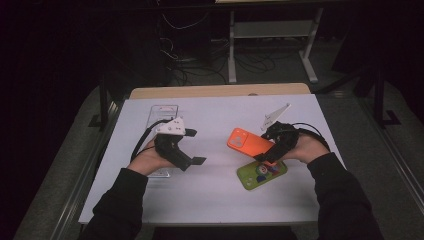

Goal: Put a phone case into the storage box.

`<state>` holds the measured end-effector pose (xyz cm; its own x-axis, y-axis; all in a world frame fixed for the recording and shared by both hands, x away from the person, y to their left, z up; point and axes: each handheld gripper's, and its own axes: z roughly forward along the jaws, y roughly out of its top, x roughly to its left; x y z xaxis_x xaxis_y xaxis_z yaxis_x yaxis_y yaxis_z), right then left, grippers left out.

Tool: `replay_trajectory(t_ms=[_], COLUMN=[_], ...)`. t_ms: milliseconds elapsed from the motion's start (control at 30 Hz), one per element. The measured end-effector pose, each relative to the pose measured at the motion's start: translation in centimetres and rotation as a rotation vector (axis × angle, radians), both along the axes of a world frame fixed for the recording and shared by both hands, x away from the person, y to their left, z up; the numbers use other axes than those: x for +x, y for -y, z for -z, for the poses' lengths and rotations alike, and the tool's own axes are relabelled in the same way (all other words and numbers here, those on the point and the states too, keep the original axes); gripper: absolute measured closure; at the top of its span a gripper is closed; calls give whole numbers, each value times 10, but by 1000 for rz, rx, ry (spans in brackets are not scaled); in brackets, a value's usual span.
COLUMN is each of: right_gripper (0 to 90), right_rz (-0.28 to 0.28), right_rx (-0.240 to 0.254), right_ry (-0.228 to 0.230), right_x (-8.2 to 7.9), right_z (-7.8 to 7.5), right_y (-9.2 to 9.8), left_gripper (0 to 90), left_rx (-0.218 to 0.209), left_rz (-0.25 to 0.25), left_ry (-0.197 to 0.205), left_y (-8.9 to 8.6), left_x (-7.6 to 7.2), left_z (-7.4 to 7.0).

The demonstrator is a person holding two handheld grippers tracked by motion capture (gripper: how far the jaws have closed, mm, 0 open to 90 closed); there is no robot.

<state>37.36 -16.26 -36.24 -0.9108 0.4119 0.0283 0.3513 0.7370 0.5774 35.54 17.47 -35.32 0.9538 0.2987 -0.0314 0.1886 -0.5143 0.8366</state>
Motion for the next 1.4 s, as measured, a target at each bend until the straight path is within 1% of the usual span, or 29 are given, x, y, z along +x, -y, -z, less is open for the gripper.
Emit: replay_trajectory(t_ms=[67,133,167,200,267,300,333,367,400,467,500,533,567,633,700,733,767,800,833,933,967,1000,1067,1100,1167,1200,1233,1400], right_gripper=[152,152,152,152,152,152,152,152,152,152,152,152,152,152,152,152,152,152,152,152,152,152,151,152,152,152,152,151], right_rz=[-13,-18,-15,-24,-35,-35,-45,-51,-58,-75,-83,-102,-110,-140,-159,-167,-178,-185,-198,-225,-230,-239,-248,-258,-262,-269,-269,-299], right_rx=[-4,-5,4,4,9,4,1,-2,-6,-9,-12,-17,-24,-48,-57,-64,-67,-73,-76,-69,-70,-64,-51,-45,-45,-48,-48,-55], right_ry=[14,10,5,5,2,-12,-11,-12,-10,-6,-8,-1,-8,3,-2,-3,-3,-5,-2,-11,-13,-8,-13,-8,-10,-3,-3,-1], right_x=[2,4,3,5,6,6,6,6,5,3,0,-2,-5,-9,-13,-15,-16,-18,-19,-23,-23,-25,-28,-30,-30,-32,-33,-37], right_z=[0,-1,-1,-1,0,1,2,3,4,5,4,5,5,5,6,7,8,9,10,12,12,11,9,7,6,6,6,5], right_y=[-1,-2,-3,-4,-7,-8,-9,-11,-13,-17,-19,-22,-24,-29,-34,-37,-40,-43,-45,-50,-51,-52,-54,-55,-55,-56,-57,-61], left_gripper=[0,0,0,0,0,0,0,0,0,0,0,0,0,0,0,0,0,0,0,0,0,0,0,0,0,0,0,0], left_rx=[0,4,6,17,23,24,24,26,37,61,61,60,60,58,70,73,69,76,72,89,99,97,98,106,115,121,126,148], left_rz=[16,25,37,44,51,56,66,81,87,103,113,122,130,141,164,173,179,195,197,215,221,227,237,241,252,257,271,286], left_ry=[3,8,9,18,26,32,35,35,23,30,29,26,30,18,19,13,6,11,5,3,-5,0,-6,-12,-16,-20,-9,-14], left_y=[5,9,13,15,20,22,24,26,29,32,33,33,33,34,35,37,38,39,41,44,45,46,48,50,53,54,55,60], left_x=[5,8,10,12,13,13,13,13,13,11,10,9,8,5,3,1,-2,-2,-4,-7,-8,-8,-9,-10,-11,-12,-11,-12], left_z=[-4,-7,-8,-9,-8,-7,-6,-4,-2,-1,-1,-1,-1,-2,-2,-2,-2,-2,-1,1,2,3,5,6,9,9,10,14])
